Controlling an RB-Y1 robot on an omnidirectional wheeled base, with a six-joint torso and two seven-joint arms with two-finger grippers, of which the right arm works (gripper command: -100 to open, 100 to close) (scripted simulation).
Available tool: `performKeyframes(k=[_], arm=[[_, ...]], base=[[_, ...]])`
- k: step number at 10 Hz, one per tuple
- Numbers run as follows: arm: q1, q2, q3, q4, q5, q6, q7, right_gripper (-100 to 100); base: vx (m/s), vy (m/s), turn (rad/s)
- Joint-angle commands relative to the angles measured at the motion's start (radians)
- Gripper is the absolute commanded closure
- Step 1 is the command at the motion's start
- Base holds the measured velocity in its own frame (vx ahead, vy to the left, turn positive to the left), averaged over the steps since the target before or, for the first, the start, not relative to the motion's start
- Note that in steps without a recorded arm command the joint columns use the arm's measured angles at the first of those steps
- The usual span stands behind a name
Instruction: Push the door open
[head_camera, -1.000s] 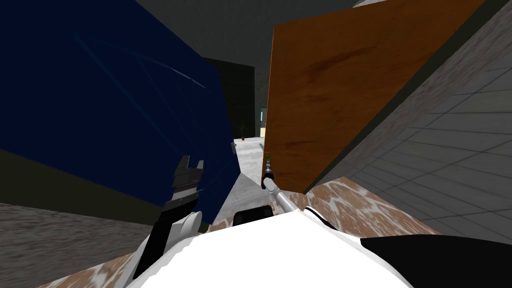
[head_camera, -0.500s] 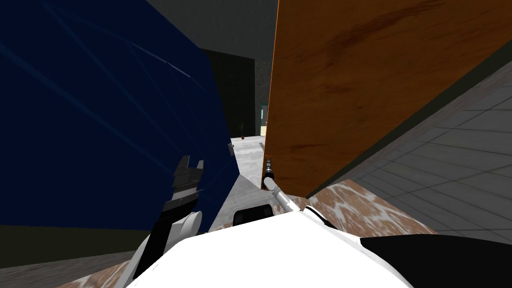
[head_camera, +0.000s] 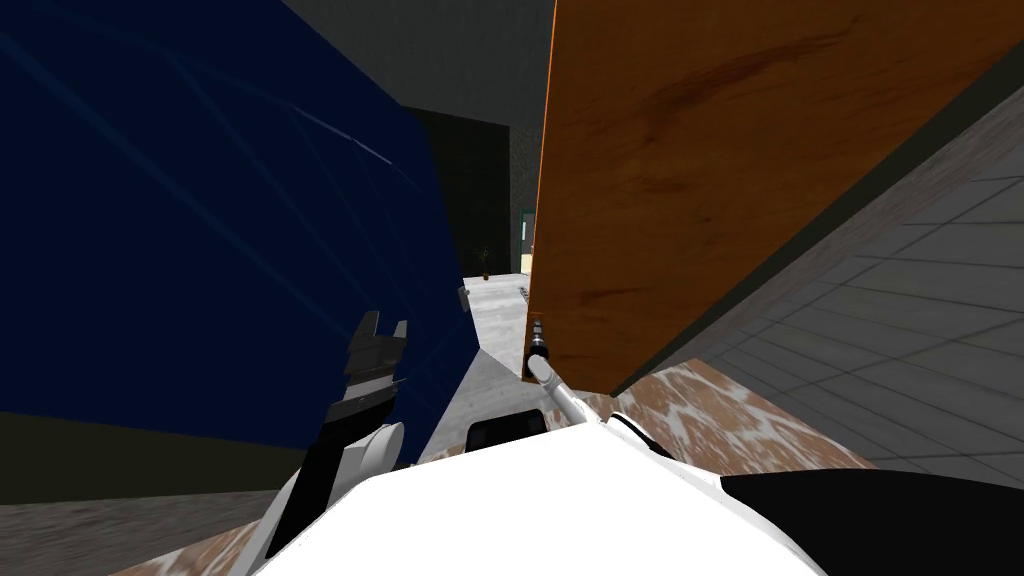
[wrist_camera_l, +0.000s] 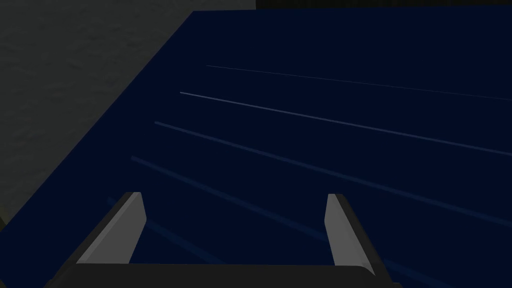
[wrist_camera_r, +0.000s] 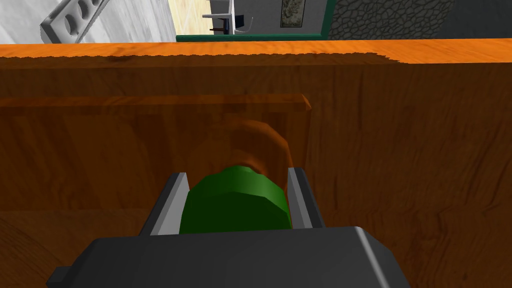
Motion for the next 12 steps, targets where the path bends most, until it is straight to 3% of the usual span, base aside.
performKeyframes(k=[1,5,12], arm=[[-0.002,0.000,-0.010,0.004,-0.005,0.013,0.004,100],[-0.007,0.001,-0.028,0.012,-0.013,0.036,0.011,100],[-0.018,0.008,-0.080,0.033,-0.038,0.101,0.031,100]], base=[[0.096,-0.013,-0.024],[0.163,0.001,-0.030],[0.194,0.000,-0.044]])
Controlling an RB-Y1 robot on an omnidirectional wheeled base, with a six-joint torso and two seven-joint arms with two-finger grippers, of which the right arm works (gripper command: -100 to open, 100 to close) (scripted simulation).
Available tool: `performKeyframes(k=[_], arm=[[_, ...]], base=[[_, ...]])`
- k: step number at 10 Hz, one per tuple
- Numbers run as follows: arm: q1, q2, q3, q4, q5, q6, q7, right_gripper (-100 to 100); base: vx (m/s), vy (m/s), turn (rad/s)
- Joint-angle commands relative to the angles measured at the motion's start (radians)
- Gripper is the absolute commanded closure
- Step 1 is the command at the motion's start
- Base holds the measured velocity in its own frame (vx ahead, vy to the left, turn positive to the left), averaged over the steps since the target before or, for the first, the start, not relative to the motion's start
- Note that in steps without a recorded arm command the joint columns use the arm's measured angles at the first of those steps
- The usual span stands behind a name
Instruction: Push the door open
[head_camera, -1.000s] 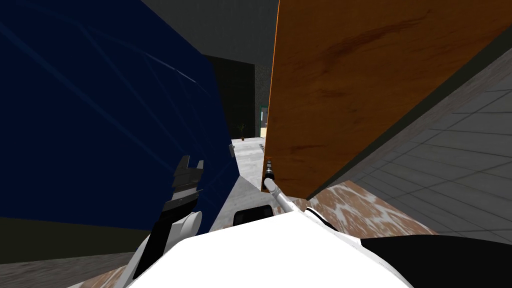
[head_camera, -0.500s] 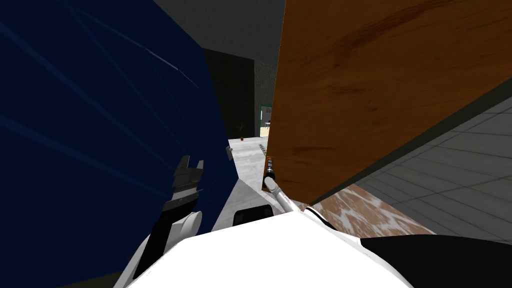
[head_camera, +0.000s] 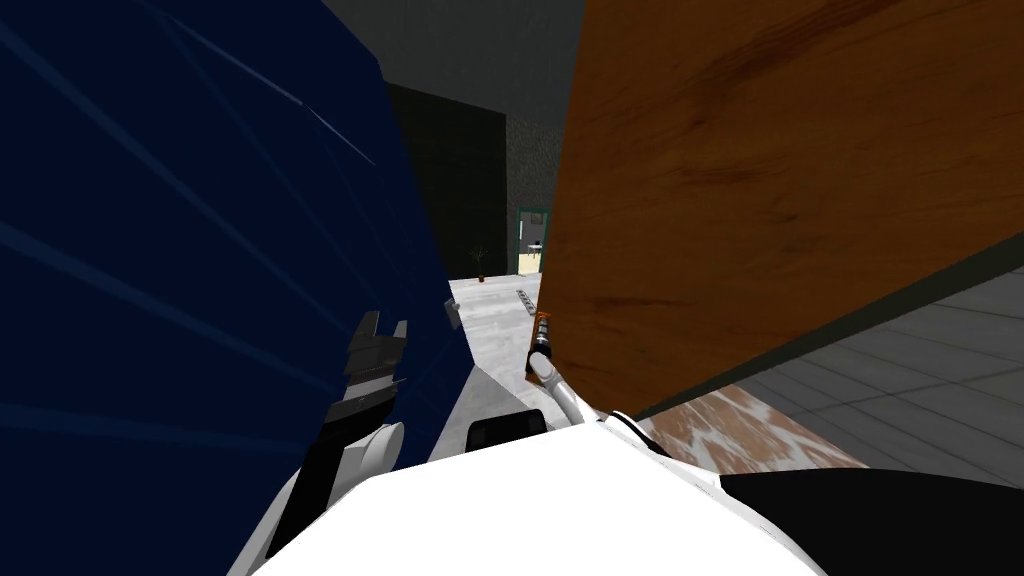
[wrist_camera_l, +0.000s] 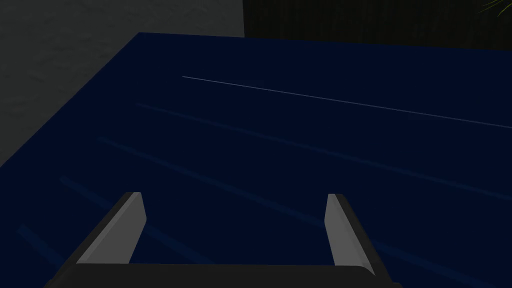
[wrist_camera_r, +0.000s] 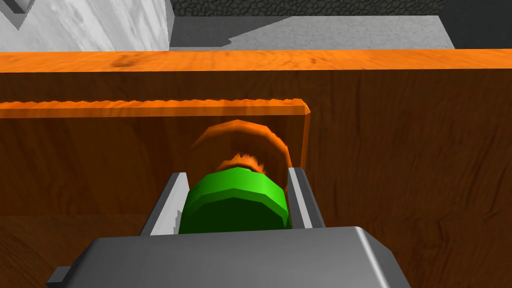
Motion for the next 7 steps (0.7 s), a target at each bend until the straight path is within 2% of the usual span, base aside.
performKeyframes(k=[1,7], arm=[[-0.007,-0.009,-0.024,0.009,-0.008,0.025,0.002,100],[-0.017,0.004,-0.067,0.027,-0.028,0.079,0.018,100]], base=[[0.200,0.005,-0.073],[0.193,-0.015,-0.044]])
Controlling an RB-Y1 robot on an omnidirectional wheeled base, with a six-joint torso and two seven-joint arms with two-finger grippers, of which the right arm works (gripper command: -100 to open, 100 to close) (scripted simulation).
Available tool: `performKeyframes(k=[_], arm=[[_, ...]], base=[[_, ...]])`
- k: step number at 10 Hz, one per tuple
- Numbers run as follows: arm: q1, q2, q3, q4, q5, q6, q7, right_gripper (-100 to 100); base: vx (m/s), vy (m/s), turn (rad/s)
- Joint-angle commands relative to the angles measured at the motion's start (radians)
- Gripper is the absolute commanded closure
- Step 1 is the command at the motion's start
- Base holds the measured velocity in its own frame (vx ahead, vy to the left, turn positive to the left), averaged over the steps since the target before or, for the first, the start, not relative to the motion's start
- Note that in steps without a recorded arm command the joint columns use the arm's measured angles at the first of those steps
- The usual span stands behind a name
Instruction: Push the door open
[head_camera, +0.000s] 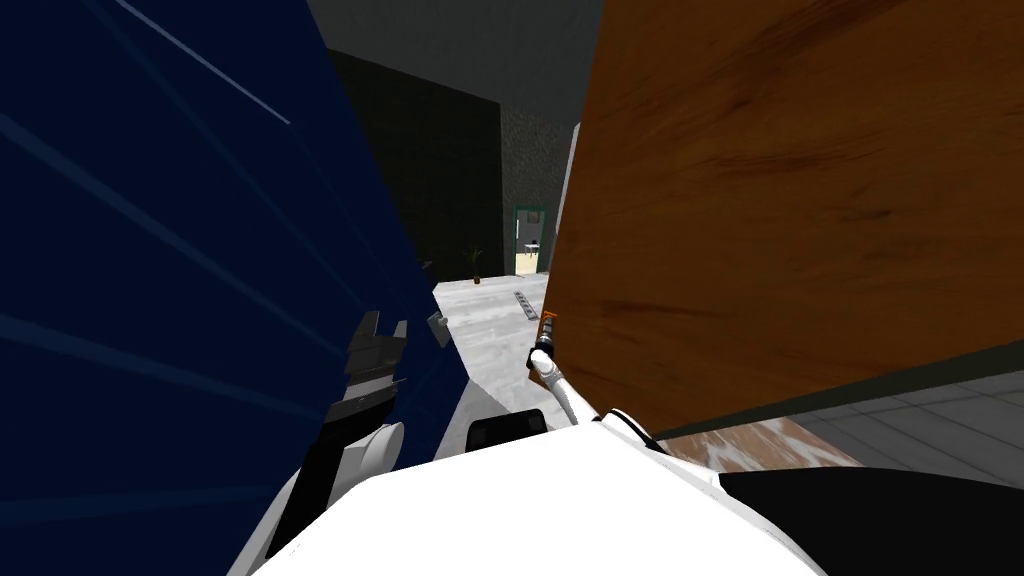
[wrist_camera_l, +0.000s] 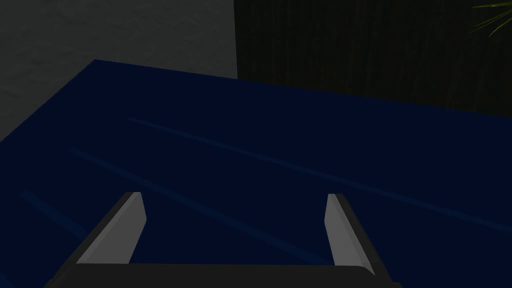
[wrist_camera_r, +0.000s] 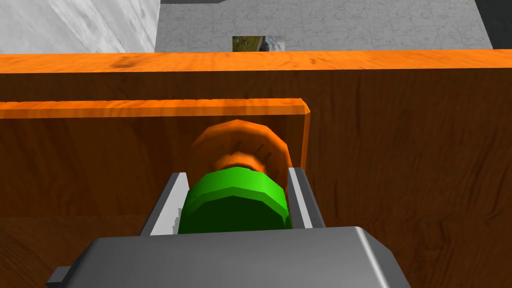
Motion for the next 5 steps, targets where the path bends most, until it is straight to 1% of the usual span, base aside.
performKeyframes(k=[1,5], arm=[[0.000,-0.004,-0.022,0.008,-0.006,0.027,0.000,100],[-0.006,0.011,-0.049,0.019,-0.019,0.061,0.010,100]], base=[[0.202,0.014,-0.059],[0.209,0.027,-0.074]])
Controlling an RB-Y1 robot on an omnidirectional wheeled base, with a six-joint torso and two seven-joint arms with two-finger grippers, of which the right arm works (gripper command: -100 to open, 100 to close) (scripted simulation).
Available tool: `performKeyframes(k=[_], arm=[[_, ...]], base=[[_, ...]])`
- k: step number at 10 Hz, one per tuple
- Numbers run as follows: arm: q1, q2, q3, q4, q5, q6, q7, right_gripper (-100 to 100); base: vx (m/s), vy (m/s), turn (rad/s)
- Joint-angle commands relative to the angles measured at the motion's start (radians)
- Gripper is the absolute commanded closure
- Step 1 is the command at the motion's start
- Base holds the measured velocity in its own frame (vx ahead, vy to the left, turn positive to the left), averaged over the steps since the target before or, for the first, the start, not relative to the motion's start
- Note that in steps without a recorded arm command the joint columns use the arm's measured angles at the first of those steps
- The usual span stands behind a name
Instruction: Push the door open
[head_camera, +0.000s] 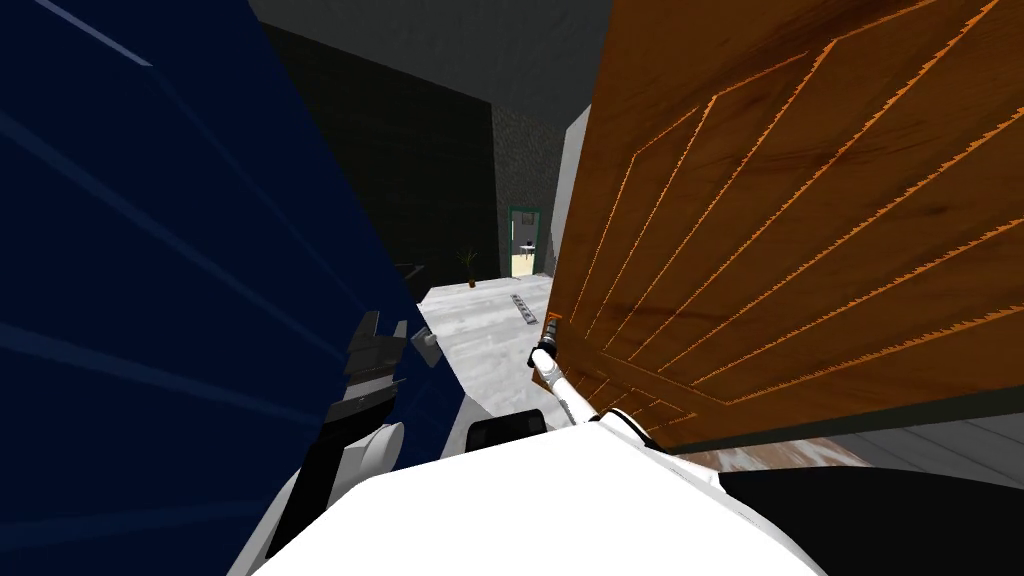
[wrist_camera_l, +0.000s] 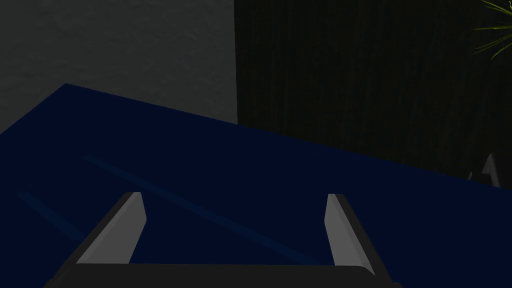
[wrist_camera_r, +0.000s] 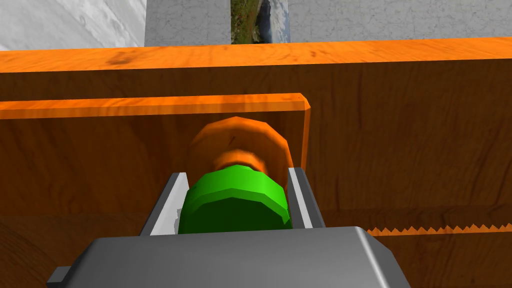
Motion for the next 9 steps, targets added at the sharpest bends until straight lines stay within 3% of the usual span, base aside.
performKeyframes(k=[1,2,9], arm=[[0.000,0.000,0.000,0.000,0.000,0.000,0.000,100],[-0.005,-0.007,-0.020,0.004,-0.007,0.019,0.004,100],[-0.016,-0.013,-0.088,0.024,-0.033,0.081,0.017,100]], base=[[0.084,0.000,-0.024],[0.126,-0.012,-0.022],[0.194,-0.044,-0.032]])
